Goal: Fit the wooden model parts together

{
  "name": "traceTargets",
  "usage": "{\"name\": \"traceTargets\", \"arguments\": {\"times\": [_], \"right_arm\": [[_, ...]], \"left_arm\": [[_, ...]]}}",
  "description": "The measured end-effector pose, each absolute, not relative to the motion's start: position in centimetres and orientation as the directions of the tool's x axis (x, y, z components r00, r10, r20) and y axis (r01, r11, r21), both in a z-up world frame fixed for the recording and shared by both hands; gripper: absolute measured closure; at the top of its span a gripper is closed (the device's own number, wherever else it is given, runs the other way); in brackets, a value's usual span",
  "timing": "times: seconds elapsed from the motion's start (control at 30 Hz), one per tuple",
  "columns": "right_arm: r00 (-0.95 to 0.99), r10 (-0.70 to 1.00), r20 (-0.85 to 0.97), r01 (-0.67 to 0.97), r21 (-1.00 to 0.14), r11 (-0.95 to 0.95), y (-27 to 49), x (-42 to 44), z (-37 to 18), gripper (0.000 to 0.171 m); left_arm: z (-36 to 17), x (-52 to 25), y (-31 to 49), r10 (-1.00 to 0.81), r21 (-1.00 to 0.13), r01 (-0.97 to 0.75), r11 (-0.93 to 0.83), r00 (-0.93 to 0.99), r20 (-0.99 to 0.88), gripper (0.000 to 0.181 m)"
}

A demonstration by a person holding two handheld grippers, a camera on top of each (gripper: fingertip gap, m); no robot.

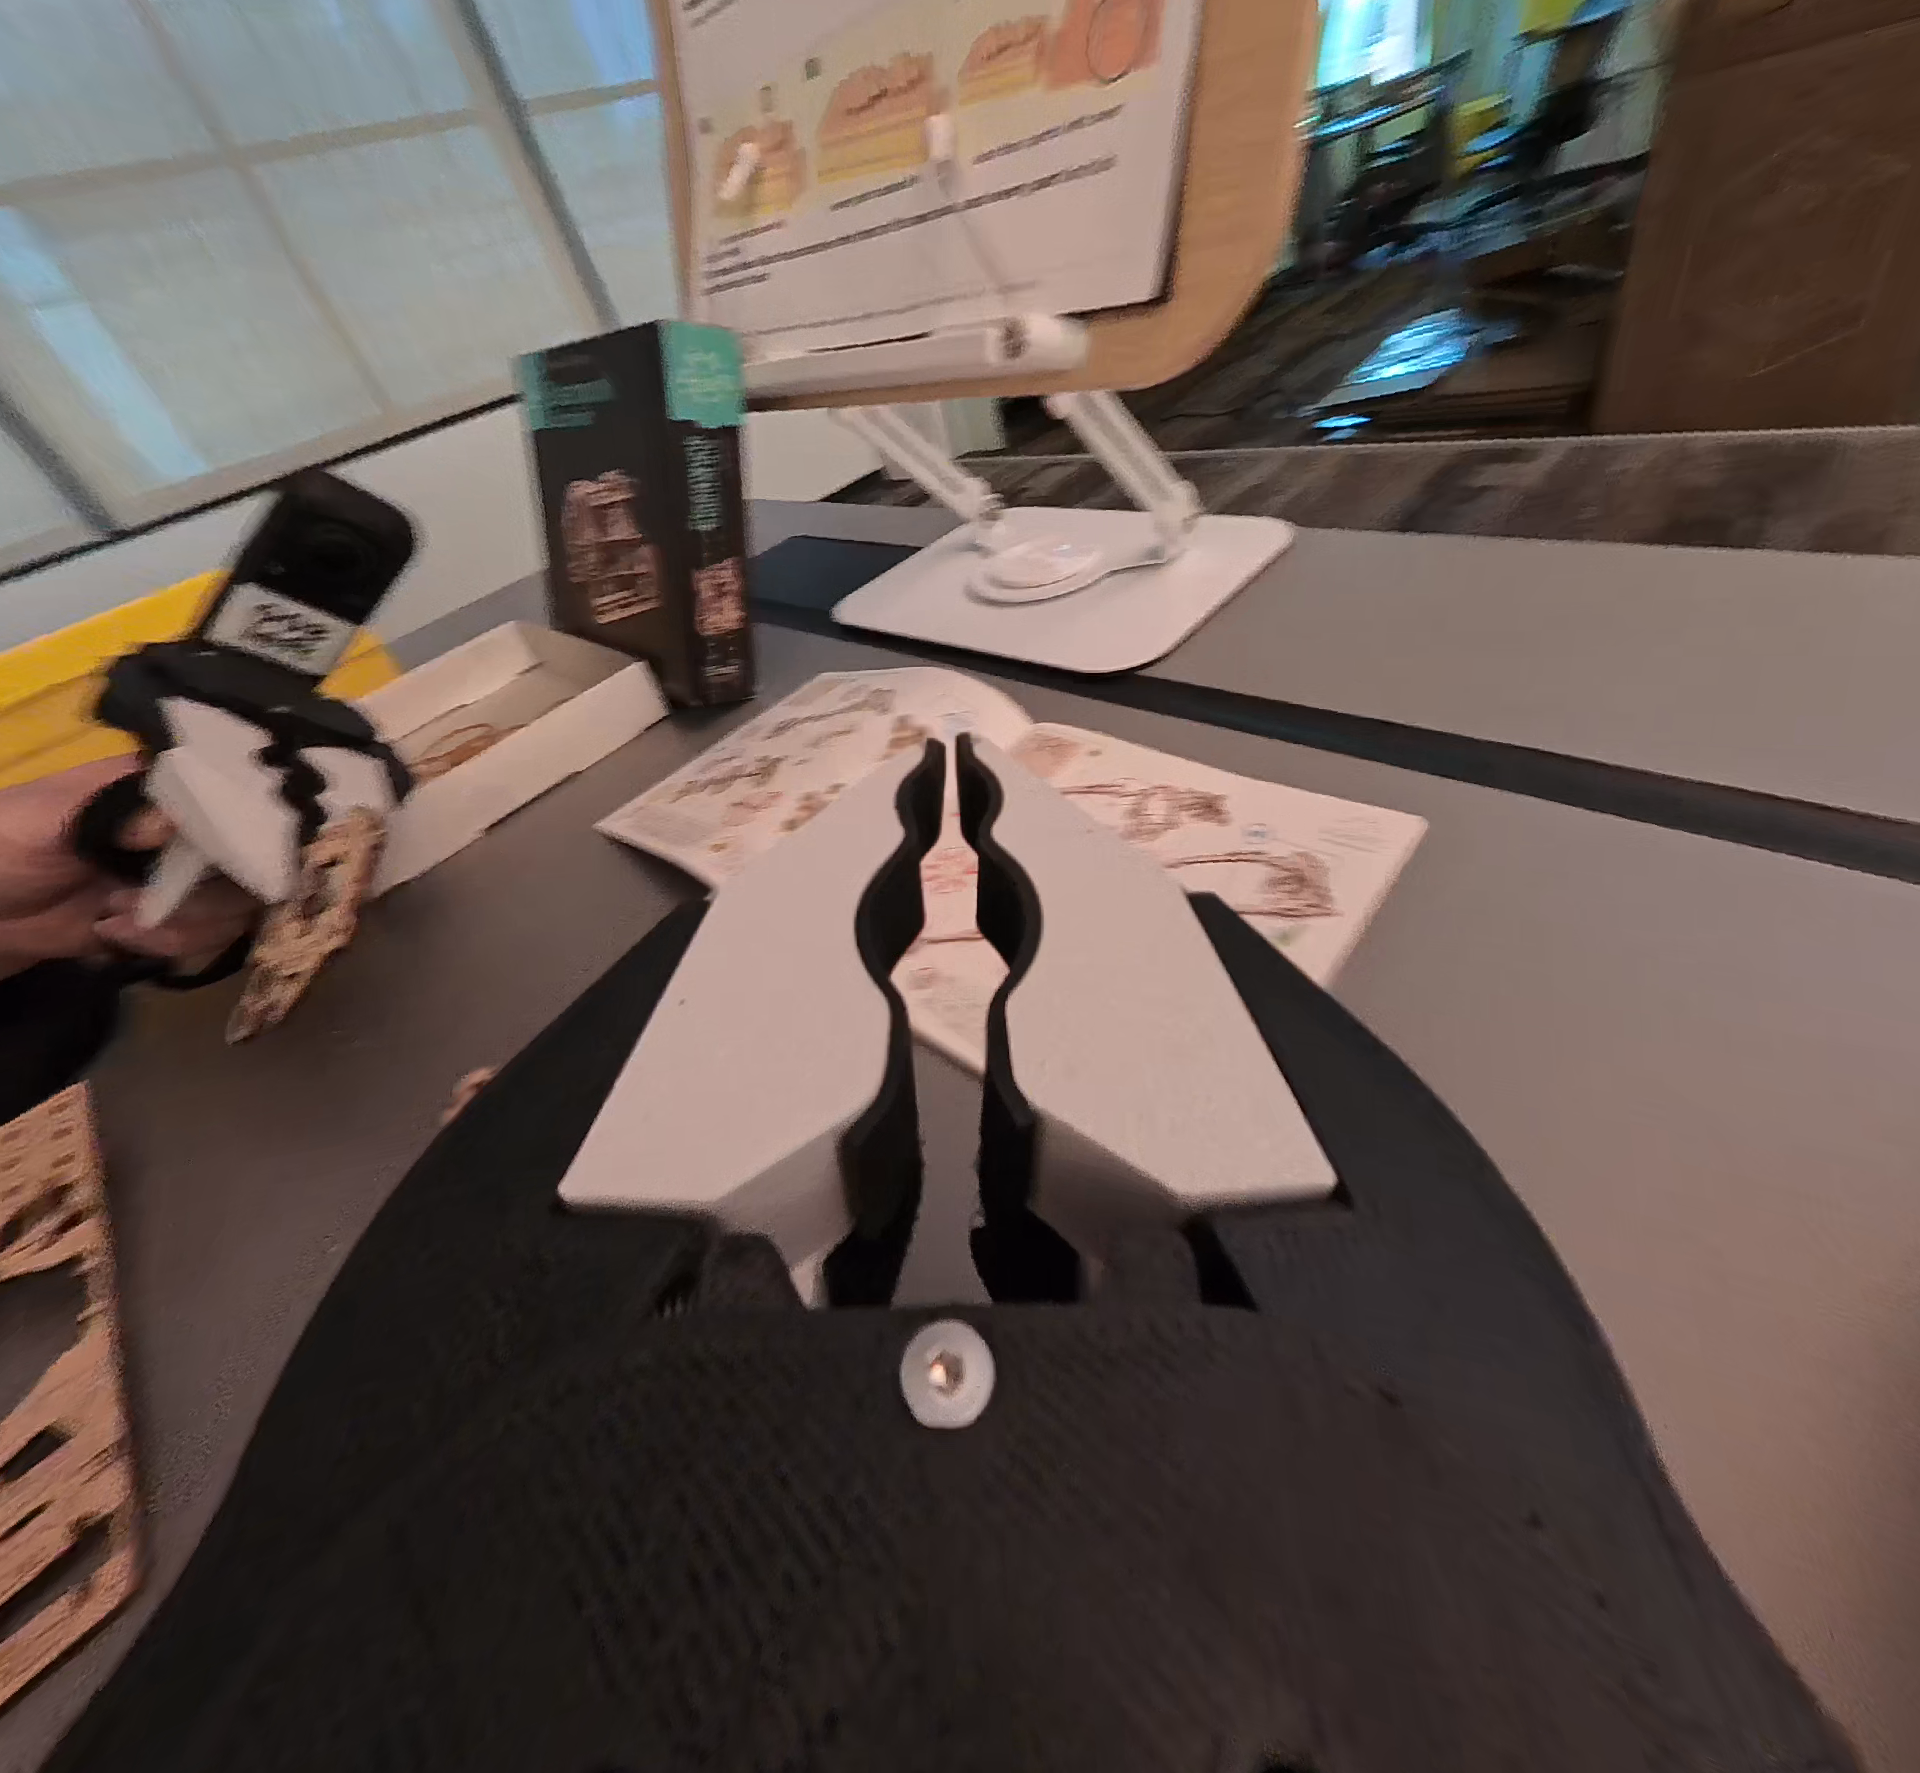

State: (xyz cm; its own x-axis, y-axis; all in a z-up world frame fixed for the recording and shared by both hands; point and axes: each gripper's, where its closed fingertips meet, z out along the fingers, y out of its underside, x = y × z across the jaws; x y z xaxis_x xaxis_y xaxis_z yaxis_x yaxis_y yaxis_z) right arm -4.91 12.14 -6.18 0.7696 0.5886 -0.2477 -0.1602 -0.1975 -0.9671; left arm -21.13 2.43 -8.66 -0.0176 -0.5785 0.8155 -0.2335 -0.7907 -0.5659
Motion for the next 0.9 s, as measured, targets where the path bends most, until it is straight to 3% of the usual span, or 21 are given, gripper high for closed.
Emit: {"name": "traceTargets", "arguments": {"times": [0.13, 0.3, 0.4, 0.43, 0.47, 0.57, 0.63, 0.67, 0.7, 0.8, 0.87, 0.9], "right_arm": [[0.869, 0.463, -0.177, -0.158, -0.984, -0.079, 12.5, -1.8, -4.6, 0.171], [0.877, 0.443, -0.185, -0.167, -0.983, -0.079, 12.6, -1.4, -4.7, 0.171], [0.885, 0.42, -0.201, -0.185, -0.98, -0.08, 12.9, -1.0, -4.8, 0.149], [0.882, 0.427, -0.202, -0.186, -0.979, -0.078, 12.8, -1.1, -4.7, 0.155], [0.867, 0.456, -0.199, -0.181, -0.98, -0.083, 12.6, -1.5, -4.7, 0.171], [0.86, 0.469, -0.202, -0.176, -0.979, -0.098, 12.6, -1.8, -4.9, 0.171], [0.86, 0.461, -0.218, -0.186, -0.976, -0.114, 12.8, -1.9, -5.2, 0.152], [0.859, 0.462, -0.221, -0.188, -0.975, -0.117, 12.8, -1.9, -5.2, 0.152], [0.843, 0.494, -0.214, -0.177, -0.977, -0.122, 12.6, -2.4, -5.2, 0.171], [0.842, 0.496, -0.212, -0.16, -0.976, -0.146, 12.7, -2.7, -5.7, 0.171], [0.857, 0.471, -0.21, -0.175, -0.977, -0.119, 12.8, -2.2, -5.3, 0.16], [0.847, 0.493, -0.2, -0.166, -0.98, -0.114, 12.5, -2.4, -5.2, 0.171]], "left_arm": [[-8.6, -21.1, 2.4, -0.578, -0.565, -0.232, -0.791, -0.018, 0.816, 0.181], [-8.6, -21.1, 2.4, -0.578, -0.566, -0.233, -0.791, -0.018, 0.816, 0.181], [-8.6, -21.1, 2.4, -0.578, -0.566, -0.233, -0.791, -0.018, 0.816, 0.181], [-8.6, -21.1, 2.4, -0.578, -0.566, -0.233, -0.791, -0.018, 0.816, 0.181], [-8.7, -21.1, 2.4, -0.578, -0.565, -0.234, -0.791, -0.018, 0.816, 0.181], [-8.6, -21.1, 2.4, -0.578, -0.565, -0.233, -0.791, -0.018, 0.816, 0.181], [-8.6, -21.1, 2.4, -0.578, -0.566, -0.233, -0.791, -0.019, 0.816, 0.181], [-8.6, -21.1, 2.4, -0.579, -0.567, -0.233, -0.791, -0.018, 0.815, 0.181], [-8.6, -21.1, 2.4, -0.579, -0.567, -0.233, -0.79, -0.018, 0.815, 0.181], [-8.7, -21.1, 2.4, -0.579, -0.566, -0.235, -0.79, -0.018, 0.815, 0.181], [-8.6, -21.1, 2.4, -0.578, -0.566, -0.233, -0.791, -0.018, 0.816, 0.181], [-8.6, -21.2, 2.5, -0.578, -0.566, -0.232, -0.791, -0.018, 0.816, 0.181]]}}
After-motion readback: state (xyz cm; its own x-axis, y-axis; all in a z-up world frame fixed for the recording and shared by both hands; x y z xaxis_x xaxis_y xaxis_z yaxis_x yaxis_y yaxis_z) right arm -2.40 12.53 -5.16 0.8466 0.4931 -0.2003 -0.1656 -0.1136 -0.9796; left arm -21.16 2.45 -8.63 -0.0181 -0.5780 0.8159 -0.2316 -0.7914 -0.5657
